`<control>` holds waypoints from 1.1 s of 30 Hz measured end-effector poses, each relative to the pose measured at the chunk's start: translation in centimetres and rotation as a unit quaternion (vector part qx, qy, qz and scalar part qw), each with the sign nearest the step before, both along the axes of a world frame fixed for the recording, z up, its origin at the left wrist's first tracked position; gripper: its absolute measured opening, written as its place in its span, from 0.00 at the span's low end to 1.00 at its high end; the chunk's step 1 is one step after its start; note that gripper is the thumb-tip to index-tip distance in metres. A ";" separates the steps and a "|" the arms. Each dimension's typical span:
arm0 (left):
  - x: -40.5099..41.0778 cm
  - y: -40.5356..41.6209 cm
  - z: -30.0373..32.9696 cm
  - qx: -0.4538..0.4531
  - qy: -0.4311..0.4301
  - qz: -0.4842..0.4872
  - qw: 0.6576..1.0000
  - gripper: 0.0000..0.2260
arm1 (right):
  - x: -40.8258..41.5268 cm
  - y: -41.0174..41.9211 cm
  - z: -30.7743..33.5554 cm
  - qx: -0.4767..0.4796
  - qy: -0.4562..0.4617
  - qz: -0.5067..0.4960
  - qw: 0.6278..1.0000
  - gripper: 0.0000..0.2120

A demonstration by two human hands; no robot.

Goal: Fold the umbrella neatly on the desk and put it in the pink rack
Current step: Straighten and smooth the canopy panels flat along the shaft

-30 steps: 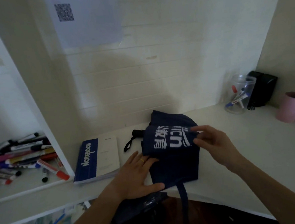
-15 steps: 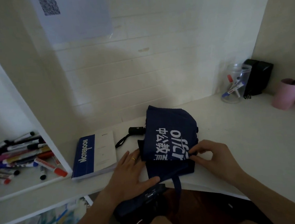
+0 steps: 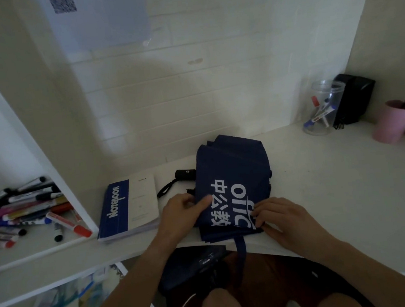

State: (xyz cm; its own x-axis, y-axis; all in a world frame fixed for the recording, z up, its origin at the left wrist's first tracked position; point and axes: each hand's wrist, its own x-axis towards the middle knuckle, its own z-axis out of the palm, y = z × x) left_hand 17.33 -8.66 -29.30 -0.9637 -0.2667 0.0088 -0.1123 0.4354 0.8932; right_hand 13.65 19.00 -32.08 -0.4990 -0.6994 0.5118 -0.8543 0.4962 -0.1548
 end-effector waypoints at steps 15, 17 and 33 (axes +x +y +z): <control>2.2 -0.3 -2.3 0.006 0.043 -0.095 0.994 0.40 | 0.4 0.3 -0.6 -0.047 -0.020 -0.031 0.998 0.15; 2.3 -0.3 -2.2 0.024 0.073 -0.116 0.990 0.40 | 0.4 0.3 -0.6 -0.046 -0.009 -0.027 0.999 0.12; 2.0 -0.6 -3.5 -0.160 0.112 -0.114 0.974 0.13 | -1.9 -2.0 2.9 -0.426 -0.485 -0.287 0.708 0.11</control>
